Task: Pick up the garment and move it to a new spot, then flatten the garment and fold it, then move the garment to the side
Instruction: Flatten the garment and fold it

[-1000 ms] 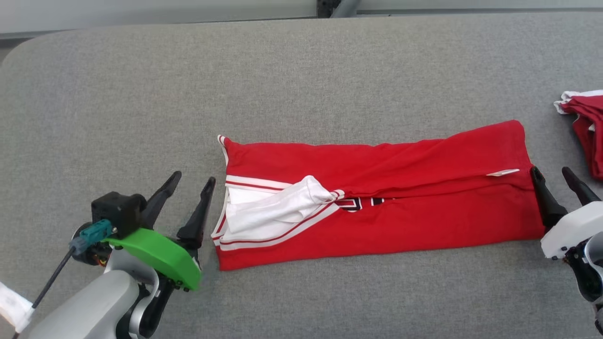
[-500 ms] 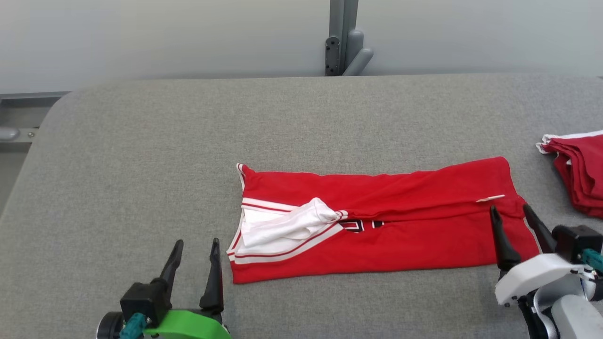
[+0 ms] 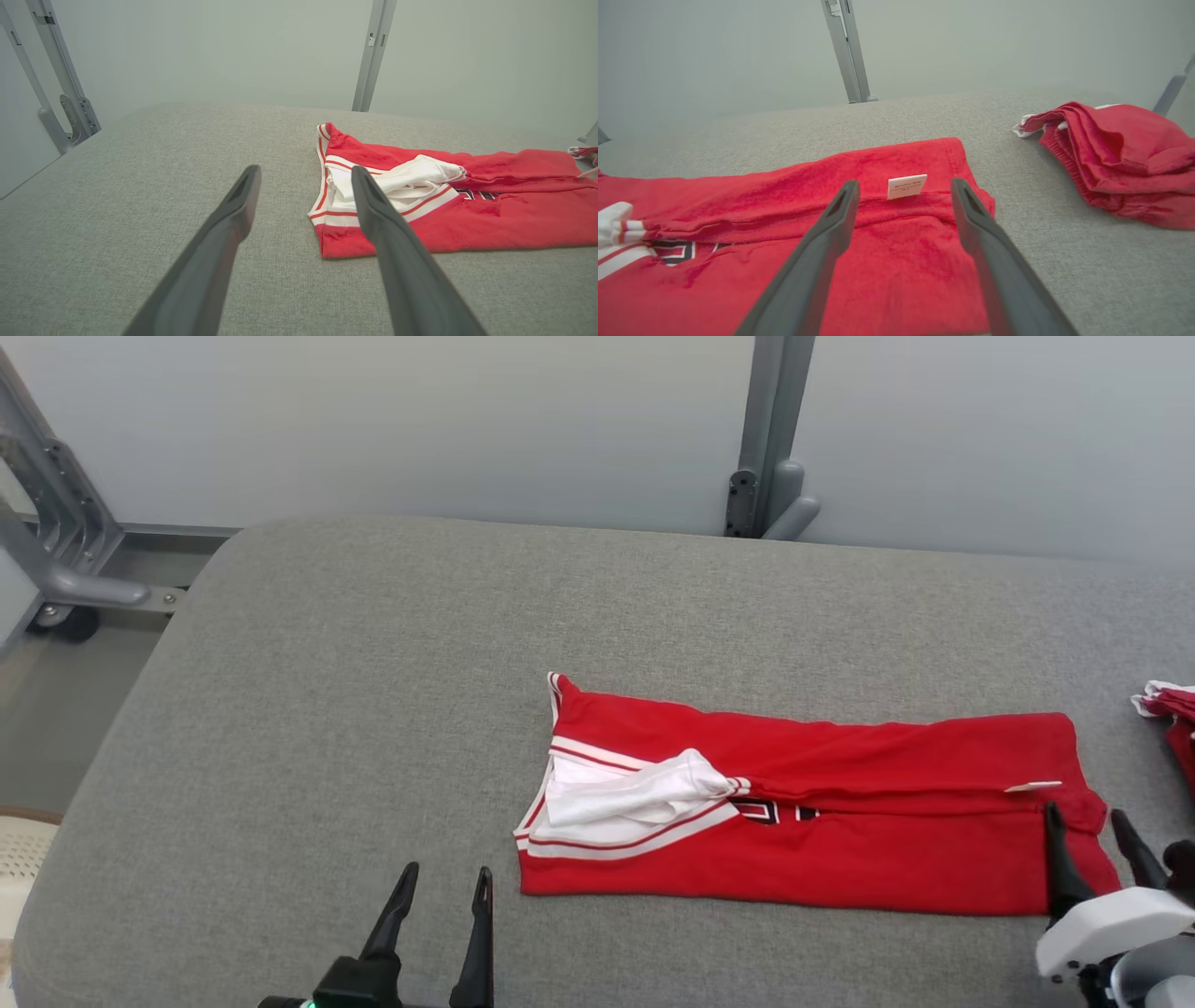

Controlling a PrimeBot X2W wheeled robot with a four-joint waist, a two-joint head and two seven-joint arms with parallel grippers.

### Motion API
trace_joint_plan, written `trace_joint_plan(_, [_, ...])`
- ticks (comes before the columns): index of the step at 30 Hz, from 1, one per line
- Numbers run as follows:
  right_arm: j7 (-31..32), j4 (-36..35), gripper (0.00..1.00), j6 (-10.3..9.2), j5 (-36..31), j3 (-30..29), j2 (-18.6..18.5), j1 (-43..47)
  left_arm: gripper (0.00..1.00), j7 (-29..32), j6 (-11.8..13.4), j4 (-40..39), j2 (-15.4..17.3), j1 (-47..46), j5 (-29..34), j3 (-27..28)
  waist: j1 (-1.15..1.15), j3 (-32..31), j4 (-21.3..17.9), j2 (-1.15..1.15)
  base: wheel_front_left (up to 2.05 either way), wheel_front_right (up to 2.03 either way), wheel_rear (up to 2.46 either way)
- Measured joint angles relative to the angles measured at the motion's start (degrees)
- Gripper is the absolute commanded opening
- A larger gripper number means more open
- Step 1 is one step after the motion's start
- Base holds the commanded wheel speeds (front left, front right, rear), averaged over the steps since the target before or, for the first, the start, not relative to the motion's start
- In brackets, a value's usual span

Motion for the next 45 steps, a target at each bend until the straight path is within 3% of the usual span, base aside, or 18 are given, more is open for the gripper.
trace_joint_plan(4, [0.0, 8.5, 1.0, 0.0, 2.1, -4.8, -0.8, -4.5, 1.0, 0.0, -2.0, 0.8, -1.1, 0.1, 2.3, -0.1, 0.0, 0.3, 1.3, 0.0, 0.0, 0.0, 0.0])
trace_joint_plan(14, [5.1, 24.6, 1.0, -0.01, 2.1, -7.7, -5.0, -14.0, 1.0, 0.0, -5.4, 2.0, -2.9, -0.3, 4.4, 0.7, 0.0, 3.3, 2.3, 0.0, 0.0, 0.0, 0.0])
trace_joint_plan(26, [10.0, 35.1, 0.99, 0.03, 0.5, -5.4, -3.5, -21.9, 1.0, 0.0, -7.6, 2.8, -4.2, -3.4, 6.4, 2.3, 0.0, 6.6, 1.3, 0.0, 0.0, 0.0, 0.0])
trace_joint_plan(27, [10.3, 35.5, 0.53, 0.03, 0.5, -5.1, -3.4, -22.3, 1.0, 0.0, -7.7, 2.8, -4.3, -3.5, 6.4, 2.5, 0.0, 6.7, 1.1, 0.0, 0.0, 0.0, 0.0])
trace_joint_plan(28, [10.4, 35.6, 0.53, 0.02, 0.6, -4.7, -3.3, -22.7, 1.0, 0.0, -7.7, 2.8, -4.4, -3.7, 6.4, 2.7, 0.0, 6.8, 1.0, 0.0, 0.0, 0.0, 0.0])
trace_joint_plan(29, [10.4, 35.6, 0.0, 0.02, 0.7, -4.2, -3.3, -22.8, 1.0, 0.0, -7.8, 2.8, -4.4, -3.7, 6.4, 2.8, 0.0, 6.8, 0.9, 0.0, 0.0, 0.0, 0.0])
trace_joint_plan(36, [9.3, 34.7, 0.0, 0.11, 2.9, -1.2, -3.4, -23.2, 1.0, 0.0, -8.1, 2.8, -4.9, -3.9, 6.9, 3.3, 0.0, 6.9, 0.2, 0.0, 0.0, 0.0, 0.0])
trace_joint_plan(45, [10.1, 30.9, 0.0, 0.05, 7.3, 1.1, -8.9, -23.2, 1.0, 0.0, -8.3, 2.9, -5.0, -3.9, 7.5, 4.4, 0.0, 6.3, -1.2, 0.0, 0.0, 0.0, 0.0])
